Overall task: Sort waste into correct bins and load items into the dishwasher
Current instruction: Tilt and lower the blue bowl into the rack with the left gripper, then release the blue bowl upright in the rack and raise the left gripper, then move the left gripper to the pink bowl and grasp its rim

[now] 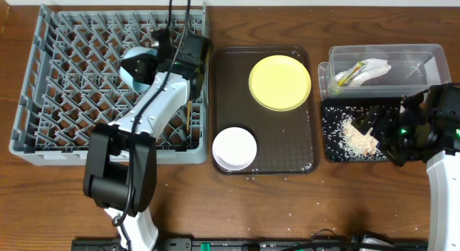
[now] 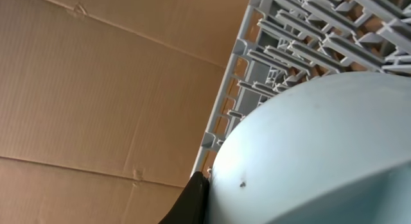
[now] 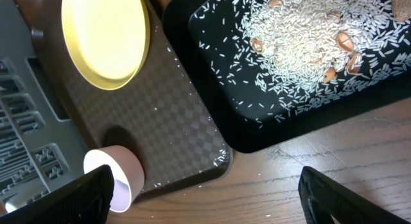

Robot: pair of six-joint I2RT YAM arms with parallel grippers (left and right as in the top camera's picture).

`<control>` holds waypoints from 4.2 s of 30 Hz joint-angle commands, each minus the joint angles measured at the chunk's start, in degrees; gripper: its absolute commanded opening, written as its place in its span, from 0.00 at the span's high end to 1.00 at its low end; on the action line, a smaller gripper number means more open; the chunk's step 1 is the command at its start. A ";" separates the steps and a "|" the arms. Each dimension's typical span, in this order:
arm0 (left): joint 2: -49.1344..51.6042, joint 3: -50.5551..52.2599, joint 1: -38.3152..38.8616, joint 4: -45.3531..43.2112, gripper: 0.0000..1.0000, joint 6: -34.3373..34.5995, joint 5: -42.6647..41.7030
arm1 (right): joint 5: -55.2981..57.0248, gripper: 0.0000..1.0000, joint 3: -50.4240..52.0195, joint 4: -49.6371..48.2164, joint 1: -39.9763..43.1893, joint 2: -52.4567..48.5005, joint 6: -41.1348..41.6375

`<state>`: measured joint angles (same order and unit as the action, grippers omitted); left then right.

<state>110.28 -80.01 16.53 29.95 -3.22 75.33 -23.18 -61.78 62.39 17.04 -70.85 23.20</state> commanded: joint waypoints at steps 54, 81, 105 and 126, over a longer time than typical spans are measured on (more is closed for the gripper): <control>-11.13 -0.52 13.51 11.87 0.44 1.99 -43.19 | -0.20 0.13 -0.31 1.31 -0.50 0.24 -1.01; -10.40 -0.42 -24.74 10.95 0.92 6.67 -89.35 | -0.20 0.13 -0.31 1.70 -0.50 0.24 -1.01; -9.38 -0.42 -15.72 11.32 0.92 4.22 -100.06 | -0.17 0.14 -0.31 1.66 -0.50 0.24 -1.01; -16.74 -0.59 -13.60 10.93 0.92 5.84 -86.14 | -0.17 0.13 -0.31 1.53 -0.50 0.24 -1.01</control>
<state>96.23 -79.83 3.81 40.93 1.69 -14.79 -23.18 -61.78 64.03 17.04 -70.85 23.16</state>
